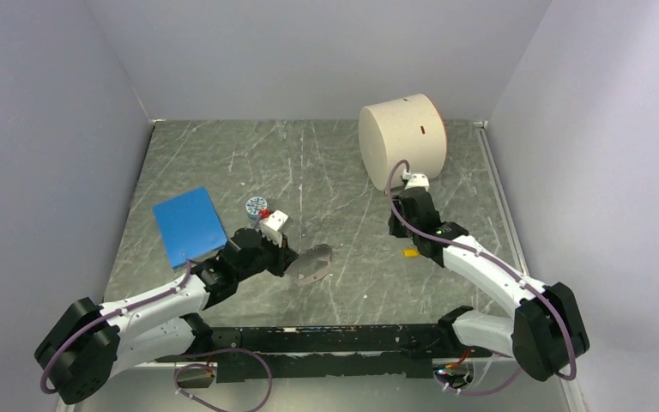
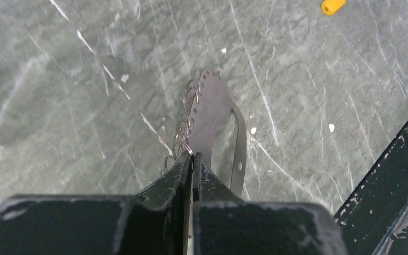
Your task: Remove the keys from the keyring
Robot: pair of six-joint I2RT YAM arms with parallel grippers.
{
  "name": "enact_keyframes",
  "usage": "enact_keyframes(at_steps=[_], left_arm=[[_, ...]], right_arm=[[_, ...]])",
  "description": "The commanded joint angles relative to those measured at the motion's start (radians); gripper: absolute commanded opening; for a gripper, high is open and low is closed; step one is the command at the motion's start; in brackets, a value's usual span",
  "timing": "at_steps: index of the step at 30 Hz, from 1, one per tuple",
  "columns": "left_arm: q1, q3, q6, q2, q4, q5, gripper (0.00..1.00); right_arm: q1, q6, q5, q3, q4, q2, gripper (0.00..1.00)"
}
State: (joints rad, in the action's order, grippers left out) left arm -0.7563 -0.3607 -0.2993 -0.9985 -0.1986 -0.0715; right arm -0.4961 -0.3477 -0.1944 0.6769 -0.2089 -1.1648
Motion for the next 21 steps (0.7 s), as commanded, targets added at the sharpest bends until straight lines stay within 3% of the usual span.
enact_keyframes(at_steps=[1,6,11,16,18,21], left_arm=[[0.000,0.028,-0.089,0.022,-0.051,-0.014,0.09],[-0.001,0.011,-0.099,0.094,0.017,0.016,0.20],[0.000,-0.014,-0.127,0.204,0.125,0.065,0.40],[0.000,-0.070,-0.214,0.331,0.332,0.174,0.54],[0.000,-0.115,-0.250,0.362,0.426,0.227,0.61],[0.000,-0.201,-0.268,0.408,0.568,0.277,0.64]], right_arm=[[0.036,-0.095,-0.193,-0.046,-0.035,0.051,0.00],[0.117,-0.145,-0.151,-0.052,-0.059,0.028,0.00],[0.145,-0.179,-0.091,-0.077,-0.063,0.009,0.00],[0.161,-0.211,-0.083,-0.116,-0.065,0.047,0.00],[0.167,-0.217,-0.082,-0.122,-0.069,0.066,0.10],[0.176,-0.224,-0.077,-0.134,-0.078,0.083,0.36]])
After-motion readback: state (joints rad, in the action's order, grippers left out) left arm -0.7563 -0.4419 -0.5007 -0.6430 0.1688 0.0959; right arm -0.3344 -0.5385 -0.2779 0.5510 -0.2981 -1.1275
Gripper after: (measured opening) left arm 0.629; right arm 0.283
